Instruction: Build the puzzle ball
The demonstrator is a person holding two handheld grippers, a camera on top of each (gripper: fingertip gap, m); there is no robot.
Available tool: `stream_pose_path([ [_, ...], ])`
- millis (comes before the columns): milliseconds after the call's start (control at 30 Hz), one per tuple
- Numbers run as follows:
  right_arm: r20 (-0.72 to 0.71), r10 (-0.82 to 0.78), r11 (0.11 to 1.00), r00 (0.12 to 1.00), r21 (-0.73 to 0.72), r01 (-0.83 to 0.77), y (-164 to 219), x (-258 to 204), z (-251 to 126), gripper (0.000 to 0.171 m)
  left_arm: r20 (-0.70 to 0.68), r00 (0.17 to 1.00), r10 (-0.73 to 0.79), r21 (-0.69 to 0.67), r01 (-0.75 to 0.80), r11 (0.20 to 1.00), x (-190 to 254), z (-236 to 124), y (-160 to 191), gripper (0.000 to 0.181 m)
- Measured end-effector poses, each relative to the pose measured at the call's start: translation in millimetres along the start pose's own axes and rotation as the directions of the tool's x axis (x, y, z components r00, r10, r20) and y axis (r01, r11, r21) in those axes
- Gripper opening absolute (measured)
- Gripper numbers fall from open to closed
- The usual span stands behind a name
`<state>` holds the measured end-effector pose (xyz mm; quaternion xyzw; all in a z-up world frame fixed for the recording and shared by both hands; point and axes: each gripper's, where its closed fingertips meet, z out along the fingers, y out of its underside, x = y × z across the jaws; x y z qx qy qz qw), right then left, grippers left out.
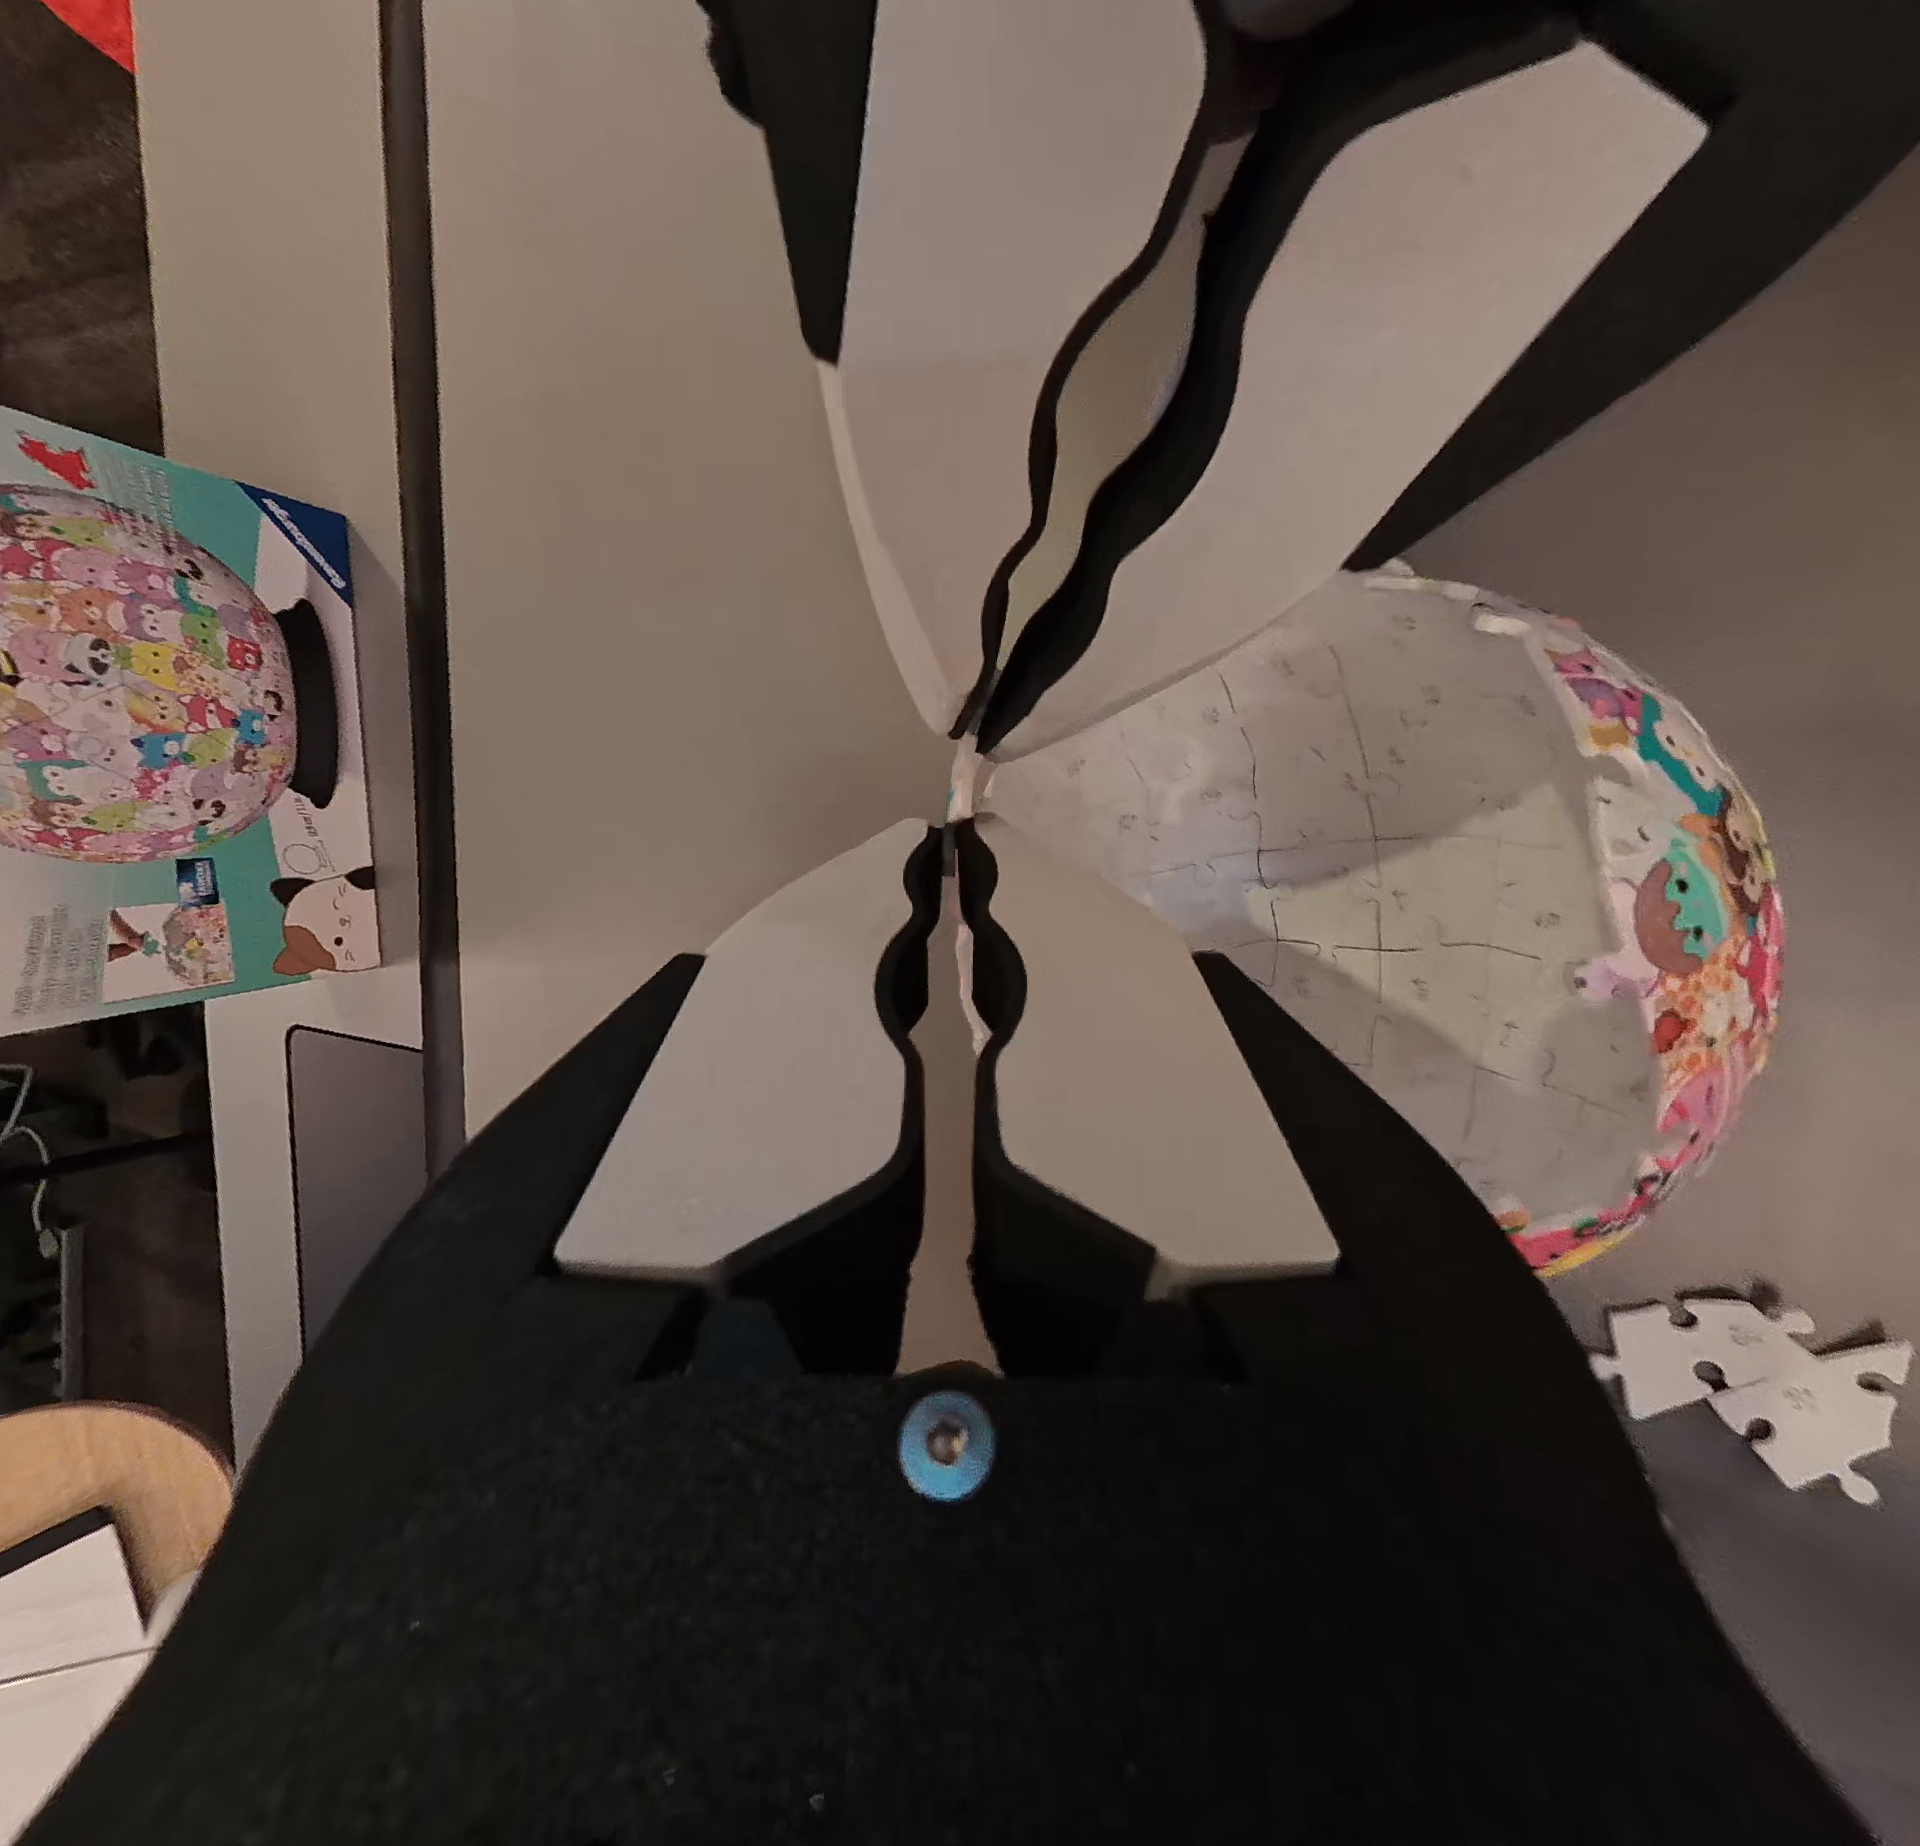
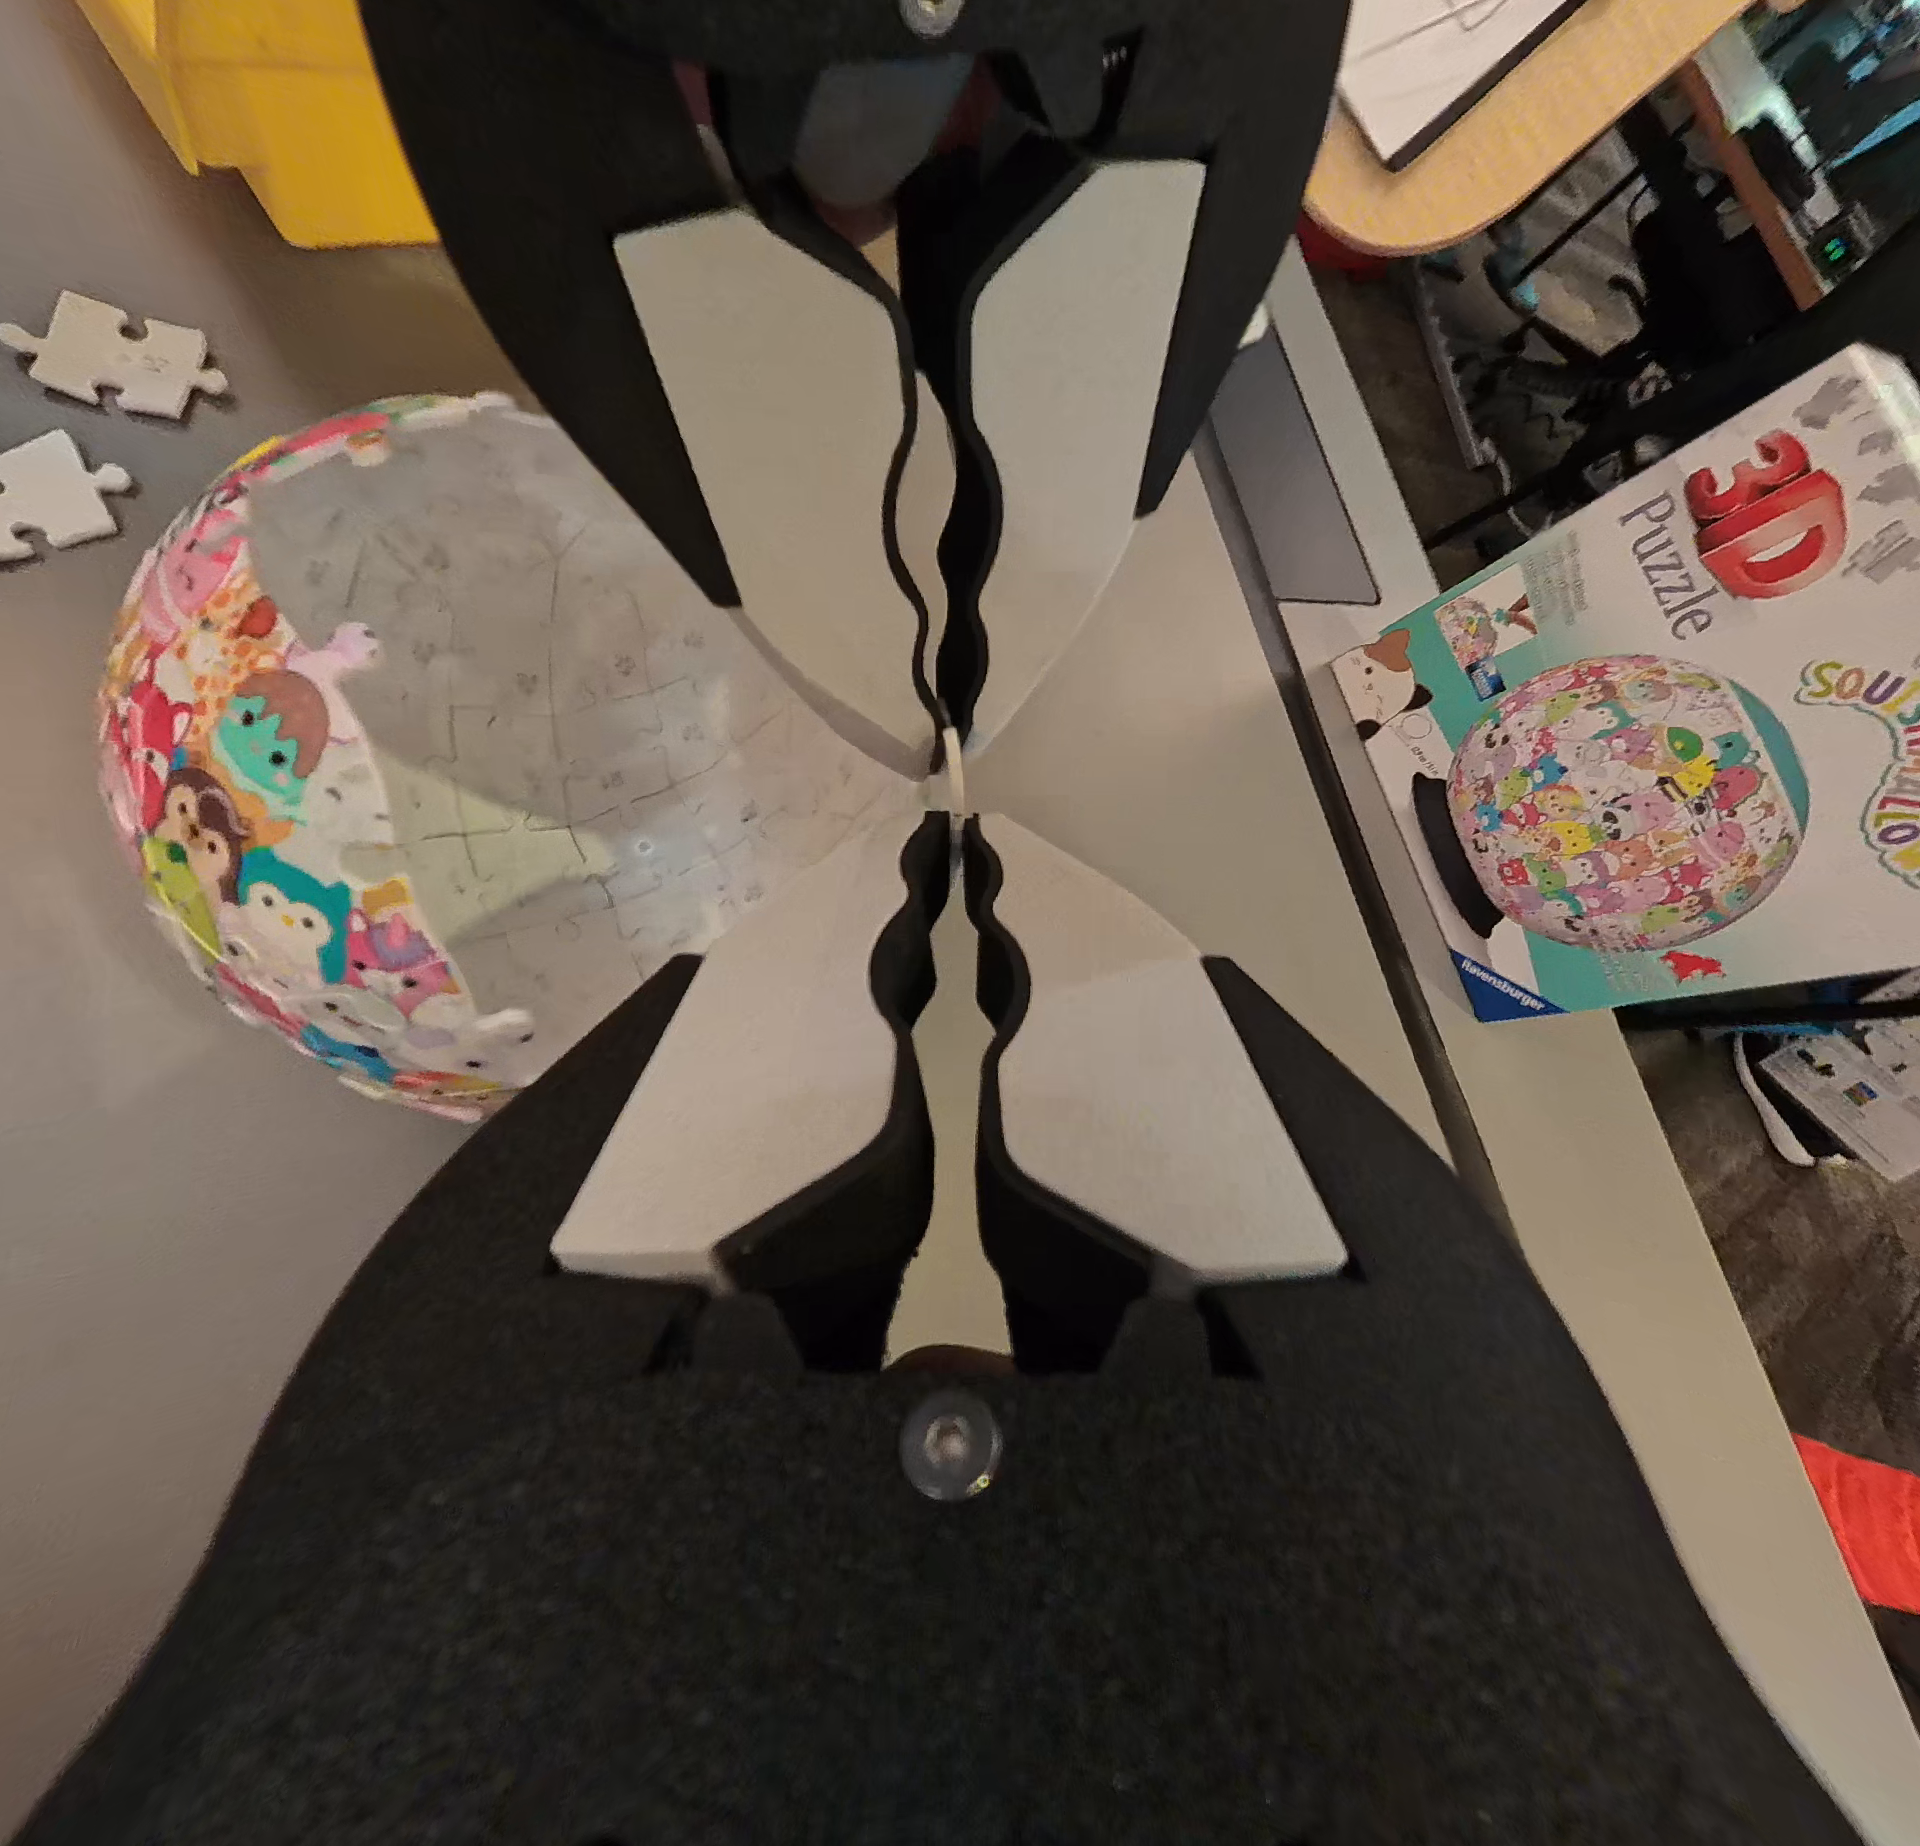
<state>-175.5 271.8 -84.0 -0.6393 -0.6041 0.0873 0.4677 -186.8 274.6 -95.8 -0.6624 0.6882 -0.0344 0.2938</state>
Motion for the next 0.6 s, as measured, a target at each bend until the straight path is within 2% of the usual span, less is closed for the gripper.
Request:
stream_pose_path([
  [100, 0.04, 0.031, 0.995, 0.999, 0.097, -0.035, -4.3, -3.4, -2.3, 0.014, 0.009, 1.0, 0.007, 0.033, -0.008, 0.999, -1.9, -4.5, -1.1, 0.002],
  [233, 0.088, 0.102, 0.986, 0.991, 0.125, -0.113, 4.5, -4.7, -1.8, 0.019, -0.017, 0.999, 0.029, 0.062, -0.027, 0.998, 2.0, -11.1, -0.3, 0.002],
  [600, 0.079, 0.104, 0.988, 0.991, 0.103, -0.112, 8.5, -9.5, 13.9, 0.011, -0.01, 0.997, 0.073, 0.046, -0.072, 0.996, 1.6, 0.4, 4.1, 0.002],
])
